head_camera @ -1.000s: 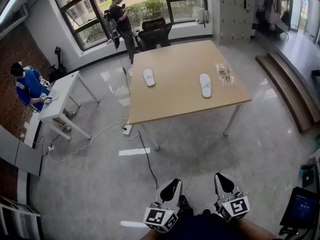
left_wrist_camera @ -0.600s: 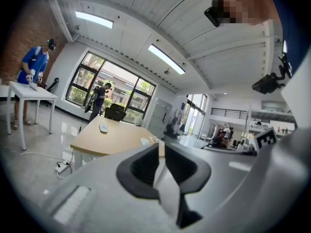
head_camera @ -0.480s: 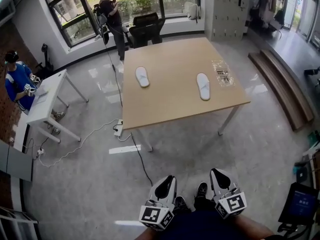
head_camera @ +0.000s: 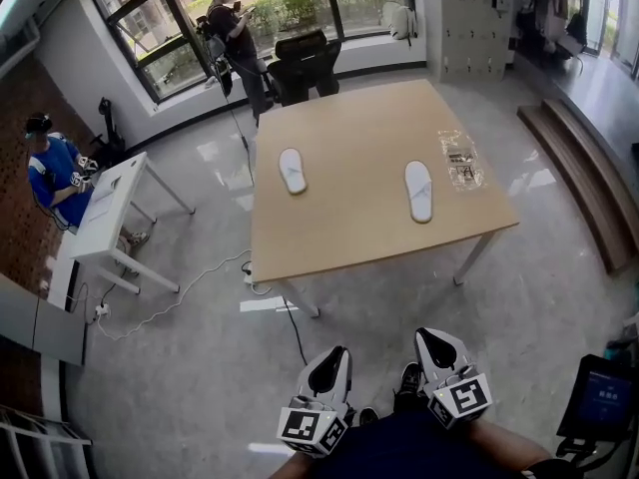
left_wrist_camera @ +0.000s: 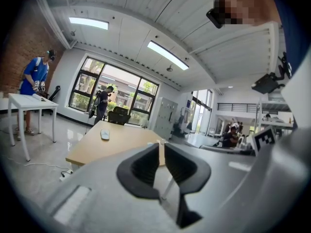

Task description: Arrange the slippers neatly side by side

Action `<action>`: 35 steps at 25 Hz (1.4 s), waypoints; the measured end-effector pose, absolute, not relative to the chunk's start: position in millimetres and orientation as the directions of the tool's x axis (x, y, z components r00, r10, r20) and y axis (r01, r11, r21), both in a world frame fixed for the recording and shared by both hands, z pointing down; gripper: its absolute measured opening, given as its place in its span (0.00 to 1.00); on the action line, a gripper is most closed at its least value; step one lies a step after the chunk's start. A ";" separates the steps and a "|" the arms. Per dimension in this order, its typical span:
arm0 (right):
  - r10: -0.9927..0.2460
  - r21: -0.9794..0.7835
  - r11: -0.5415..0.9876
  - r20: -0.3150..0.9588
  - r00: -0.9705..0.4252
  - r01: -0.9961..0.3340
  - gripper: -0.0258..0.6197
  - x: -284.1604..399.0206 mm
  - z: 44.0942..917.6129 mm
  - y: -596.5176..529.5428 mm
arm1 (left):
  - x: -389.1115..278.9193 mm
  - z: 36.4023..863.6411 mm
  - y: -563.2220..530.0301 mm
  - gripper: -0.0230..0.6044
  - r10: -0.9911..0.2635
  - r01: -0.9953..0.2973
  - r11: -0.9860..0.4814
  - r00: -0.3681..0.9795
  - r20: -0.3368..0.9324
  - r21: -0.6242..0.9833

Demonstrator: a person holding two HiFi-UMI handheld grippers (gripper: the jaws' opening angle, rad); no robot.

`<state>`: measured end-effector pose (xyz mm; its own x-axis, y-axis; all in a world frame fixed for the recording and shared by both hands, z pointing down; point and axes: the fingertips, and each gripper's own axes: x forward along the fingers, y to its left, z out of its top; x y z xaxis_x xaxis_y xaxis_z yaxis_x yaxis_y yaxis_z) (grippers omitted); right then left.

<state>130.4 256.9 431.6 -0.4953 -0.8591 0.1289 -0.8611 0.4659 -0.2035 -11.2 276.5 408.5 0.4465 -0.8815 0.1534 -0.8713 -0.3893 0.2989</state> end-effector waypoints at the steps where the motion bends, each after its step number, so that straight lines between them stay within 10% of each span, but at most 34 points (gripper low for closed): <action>1: -0.856 -0.204 0.475 0.119 -0.503 -0.856 0.06 135.0 429.2 248.5 | -4.9 405.9 269.3 0.09 -0.882 -0.872 -0.390 0.446 0.152 0.294; 35: -0.864 -0.185 0.442 0.173 -0.472 -0.878 0.06 104.6 435.8 30.9 | -42.4 414.6 51.0 0.09 -0.879 -0.856 -0.386 0.454 0.145 0.344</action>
